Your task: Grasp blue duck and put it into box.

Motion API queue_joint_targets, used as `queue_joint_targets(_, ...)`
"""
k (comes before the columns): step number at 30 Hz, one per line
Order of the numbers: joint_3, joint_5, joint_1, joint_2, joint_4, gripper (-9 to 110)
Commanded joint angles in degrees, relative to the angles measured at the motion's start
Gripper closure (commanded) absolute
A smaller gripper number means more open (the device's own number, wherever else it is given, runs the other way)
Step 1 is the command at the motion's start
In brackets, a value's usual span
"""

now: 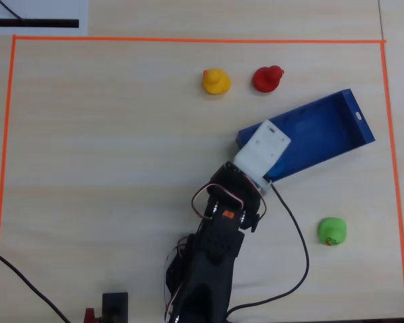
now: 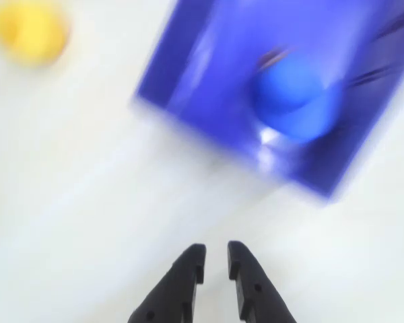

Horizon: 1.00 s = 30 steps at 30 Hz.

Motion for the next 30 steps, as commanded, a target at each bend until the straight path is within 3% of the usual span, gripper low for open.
queue_joint_targets(1,6.94,3.25,-11.78,13.54,3.43,101)
queue_joint_targets(8,22.06,5.80,-23.38,25.40,4.75,101)
queue_joint_targets(16,33.05,0.18,-23.91,32.17,6.33,101)
queue_joint_targets(30,33.31,-1.14,-24.96,32.26,8.35,97)
